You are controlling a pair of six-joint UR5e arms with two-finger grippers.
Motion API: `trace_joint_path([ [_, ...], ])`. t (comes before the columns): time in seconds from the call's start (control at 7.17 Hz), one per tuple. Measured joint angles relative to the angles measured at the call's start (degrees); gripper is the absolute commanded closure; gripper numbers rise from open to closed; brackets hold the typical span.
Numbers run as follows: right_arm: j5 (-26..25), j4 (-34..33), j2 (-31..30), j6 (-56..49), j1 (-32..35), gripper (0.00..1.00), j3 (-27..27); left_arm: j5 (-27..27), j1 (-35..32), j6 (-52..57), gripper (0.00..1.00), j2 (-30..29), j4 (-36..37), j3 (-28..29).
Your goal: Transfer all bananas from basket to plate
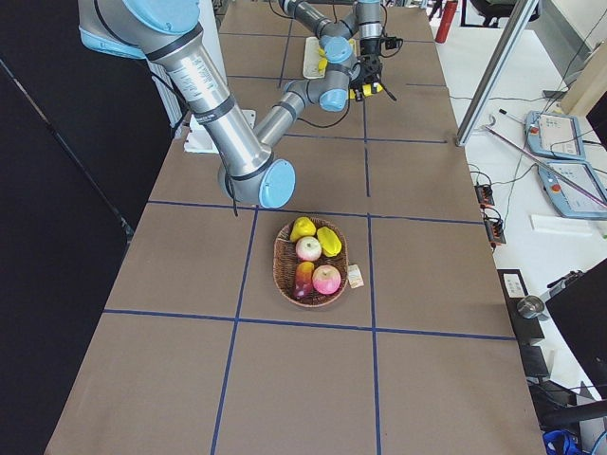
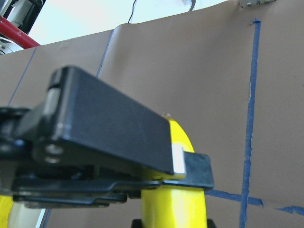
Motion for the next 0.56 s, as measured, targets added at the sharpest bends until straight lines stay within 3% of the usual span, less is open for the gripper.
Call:
trace_joint_path([
  [0.56, 0.5, -0.2, -0.1, 0.4, 0.9, 0.00, 0.1, 0.0, 0.0, 0.1, 1.00, 0.3, 0.0, 0.0],
])
